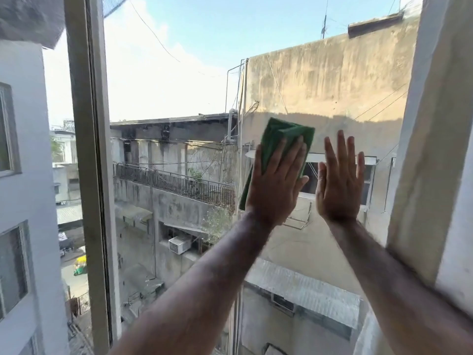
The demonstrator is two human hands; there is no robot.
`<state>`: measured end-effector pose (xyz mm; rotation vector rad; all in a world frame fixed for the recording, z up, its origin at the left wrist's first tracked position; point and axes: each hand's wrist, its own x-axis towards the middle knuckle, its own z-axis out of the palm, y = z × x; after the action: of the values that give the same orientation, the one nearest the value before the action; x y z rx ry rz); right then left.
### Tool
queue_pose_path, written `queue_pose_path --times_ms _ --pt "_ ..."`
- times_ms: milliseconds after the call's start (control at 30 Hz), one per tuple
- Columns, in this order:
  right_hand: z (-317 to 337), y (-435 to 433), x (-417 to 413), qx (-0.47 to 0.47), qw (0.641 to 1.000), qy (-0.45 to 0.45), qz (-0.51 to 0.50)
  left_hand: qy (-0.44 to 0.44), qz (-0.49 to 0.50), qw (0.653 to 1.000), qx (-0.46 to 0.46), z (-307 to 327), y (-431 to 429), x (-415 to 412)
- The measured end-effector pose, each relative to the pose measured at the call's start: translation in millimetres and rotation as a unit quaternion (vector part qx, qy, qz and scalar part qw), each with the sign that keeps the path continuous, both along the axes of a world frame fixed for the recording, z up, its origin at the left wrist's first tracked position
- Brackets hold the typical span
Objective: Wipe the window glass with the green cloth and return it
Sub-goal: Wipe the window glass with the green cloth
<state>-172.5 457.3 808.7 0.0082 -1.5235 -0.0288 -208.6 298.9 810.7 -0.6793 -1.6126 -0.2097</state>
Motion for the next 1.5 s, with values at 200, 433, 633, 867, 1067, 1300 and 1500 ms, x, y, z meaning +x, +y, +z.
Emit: queue_pose_path --times_ms 200,433,633,867,1067,1300,1500 --pt "0 -1 2 -0.001 1.0 0.0 0.007 -0.002 0.034 0.991 -0.132 -92 -82 -16" --pt "-2 -8 4 -0.012 1.0 -0.004 0.0 -0.145 0.054 0.927 0.341 -20 -190 -33" --pt "-3 -10 6 -0.015 1.0 -0.011 0.005 -0.11 0.055 0.919 0.374 100 -137 -31" --pt "-1 -8 7 -0.014 0.999 -0.028 0.017 0.001 -0.022 0.995 0.096 24 -46 -10" --pt "-2 -8 7 -0.019 0.999 -0.034 0.011 -0.043 0.023 0.998 0.034 -63 -96 -18" --pt "-2 -6 4 -0.019 0.999 -0.027 0.008 0.008 0.039 0.995 0.088 -26 -127 5" --pt "-2 -4 2 -0.016 0.999 -0.043 0.012 -0.028 0.084 0.992 0.087 23 -136 20"
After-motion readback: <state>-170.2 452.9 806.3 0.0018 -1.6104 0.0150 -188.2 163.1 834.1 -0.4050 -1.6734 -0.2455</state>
